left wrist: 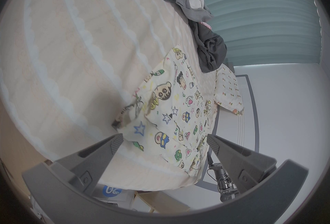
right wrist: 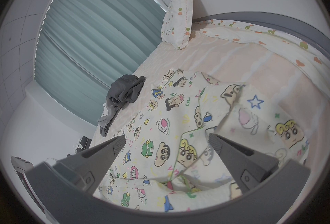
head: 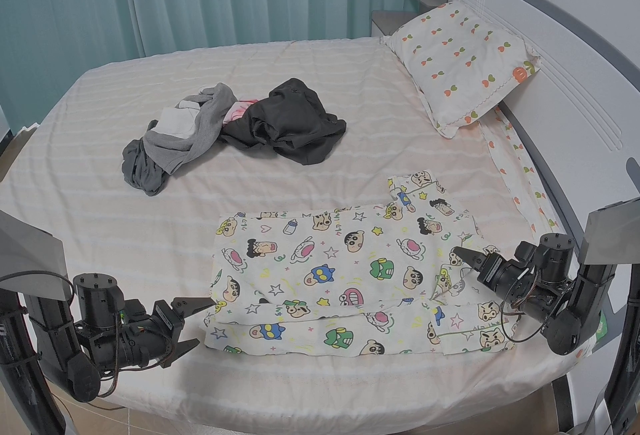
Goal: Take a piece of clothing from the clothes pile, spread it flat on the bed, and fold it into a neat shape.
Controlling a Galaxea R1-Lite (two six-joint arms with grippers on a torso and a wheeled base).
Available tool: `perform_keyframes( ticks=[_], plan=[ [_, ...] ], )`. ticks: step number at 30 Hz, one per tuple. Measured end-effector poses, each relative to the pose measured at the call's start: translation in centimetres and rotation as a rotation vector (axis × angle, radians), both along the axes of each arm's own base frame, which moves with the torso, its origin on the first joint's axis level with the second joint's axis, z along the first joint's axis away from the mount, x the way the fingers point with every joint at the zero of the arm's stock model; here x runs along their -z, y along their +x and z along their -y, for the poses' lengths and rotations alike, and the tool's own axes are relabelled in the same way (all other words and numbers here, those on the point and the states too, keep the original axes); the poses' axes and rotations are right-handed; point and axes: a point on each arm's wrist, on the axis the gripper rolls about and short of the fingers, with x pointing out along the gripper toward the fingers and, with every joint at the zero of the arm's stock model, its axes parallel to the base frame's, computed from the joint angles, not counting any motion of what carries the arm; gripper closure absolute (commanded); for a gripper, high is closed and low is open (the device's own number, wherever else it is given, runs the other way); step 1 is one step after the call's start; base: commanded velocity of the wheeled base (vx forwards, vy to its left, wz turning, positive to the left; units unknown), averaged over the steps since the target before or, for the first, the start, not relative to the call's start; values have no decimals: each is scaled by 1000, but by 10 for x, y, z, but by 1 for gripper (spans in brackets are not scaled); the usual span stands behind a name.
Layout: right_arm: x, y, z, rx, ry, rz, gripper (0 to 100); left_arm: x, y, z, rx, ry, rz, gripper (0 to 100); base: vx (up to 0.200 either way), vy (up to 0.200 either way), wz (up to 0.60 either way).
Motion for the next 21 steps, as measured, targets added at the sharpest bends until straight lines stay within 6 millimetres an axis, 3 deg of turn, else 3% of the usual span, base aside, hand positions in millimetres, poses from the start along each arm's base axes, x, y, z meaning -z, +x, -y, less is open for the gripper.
perform_keyframes(
  ticks=[2,12,17,21],
  plan=[
    [0,0,0,0,0,1,0,0,0,0,0,2,-1,0,0,200,0],
    [-4,0,0,-2,8,12,0,3,1,16,0,72,19,0,0,0,0],
    [-5,0,0,-1,10,16,0,4,15,35,-24,117,53,0,0,0,0],
    [-5,0,0,-2,10,17,0,9,23,43,-8,141,-22,0,0,0,0]
  ],
)
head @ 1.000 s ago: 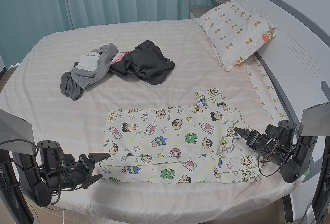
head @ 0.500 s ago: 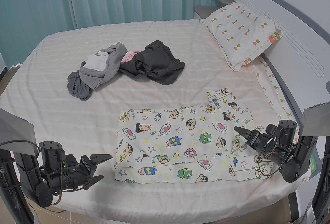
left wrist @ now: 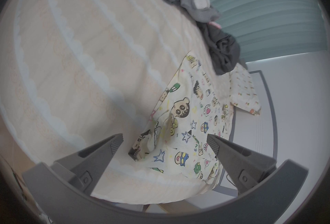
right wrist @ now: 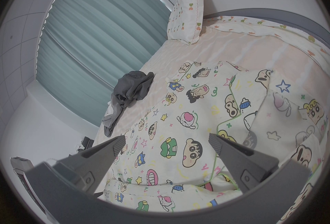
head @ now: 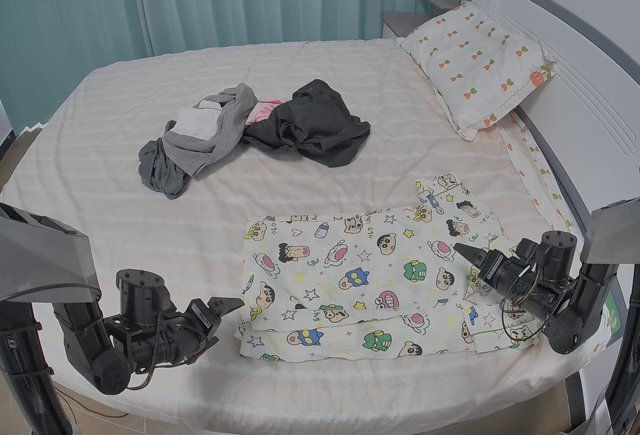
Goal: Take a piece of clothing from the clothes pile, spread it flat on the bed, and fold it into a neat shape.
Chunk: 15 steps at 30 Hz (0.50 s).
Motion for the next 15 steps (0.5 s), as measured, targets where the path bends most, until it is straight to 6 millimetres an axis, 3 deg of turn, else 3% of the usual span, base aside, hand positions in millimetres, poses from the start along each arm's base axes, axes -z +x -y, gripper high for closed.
perform_keyframes(
  ticks=[6,11,15],
  plan=[
    [0,0,0,0,0,0,0,-5,18,15,-6,-2,-120,0,0,0,0],
    [1,0,0,0,-2,-3,0,-28,37,33,-18,-55,-144,0,0,0,0],
    [1,-1,0,-1,-5,-5,0,-47,42,45,12,-73,-84,0,0,0,0]
  ],
)
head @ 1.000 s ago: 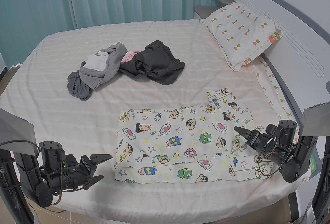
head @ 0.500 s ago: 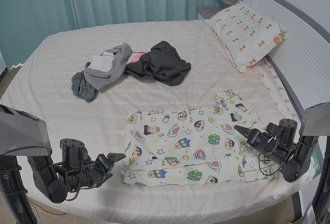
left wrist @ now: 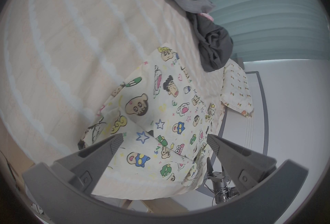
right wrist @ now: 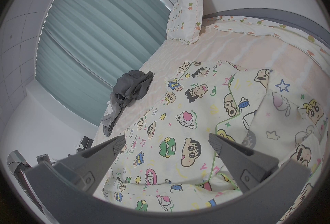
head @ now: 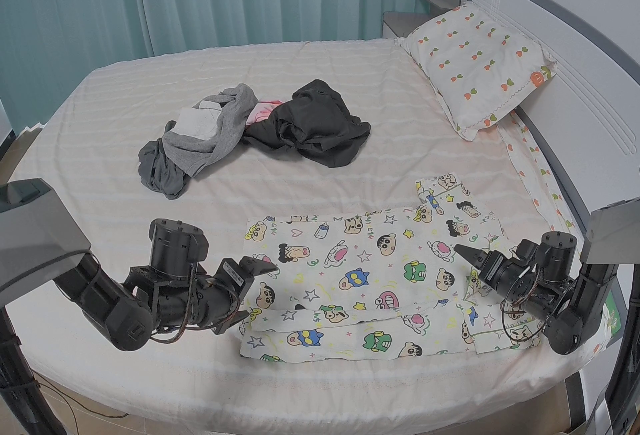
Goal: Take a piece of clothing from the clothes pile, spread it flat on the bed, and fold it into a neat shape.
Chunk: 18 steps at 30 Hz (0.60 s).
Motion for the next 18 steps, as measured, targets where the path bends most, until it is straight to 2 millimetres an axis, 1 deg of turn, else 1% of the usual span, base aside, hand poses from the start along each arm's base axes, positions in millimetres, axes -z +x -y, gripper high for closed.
perform_keyframes(
  ticks=[4,9,12,18],
  plan=[
    [0,0,0,0,-2,0,0,-10,0,5,27,2,42,0,0,0,0],
    [0,0,0,0,-2,1,0,-11,-6,15,68,9,41,0,0,0,0],
    [0,0,0,0,-2,1,0,-6,-7,21,84,19,26,0,0,0,0],
    [1,0,0,0,-4,0,0,12,-5,32,91,57,-12,0,0,0,0]
  ],
)
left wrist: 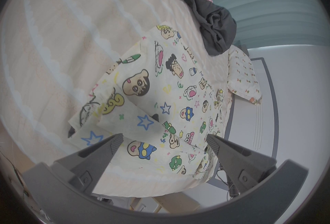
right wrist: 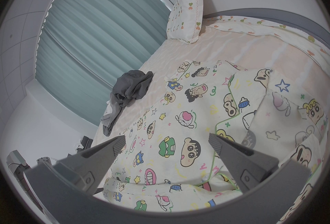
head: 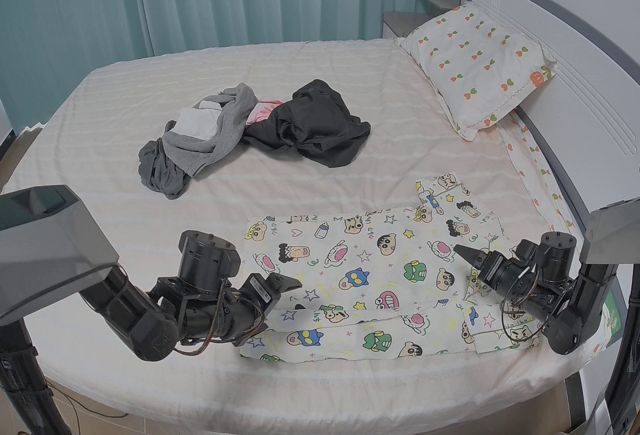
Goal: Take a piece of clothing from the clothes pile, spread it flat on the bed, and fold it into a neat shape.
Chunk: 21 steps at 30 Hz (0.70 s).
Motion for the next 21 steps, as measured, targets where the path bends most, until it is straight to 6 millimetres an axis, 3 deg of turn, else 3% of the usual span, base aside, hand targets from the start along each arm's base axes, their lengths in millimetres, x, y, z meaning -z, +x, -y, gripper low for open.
perform_keyframes(
  ticks=[21],
  plan=[
    [5,0,-2,-5,-5,-14,0,22,-2,13,28,50,-82,0,0,0,0]
  ],
)
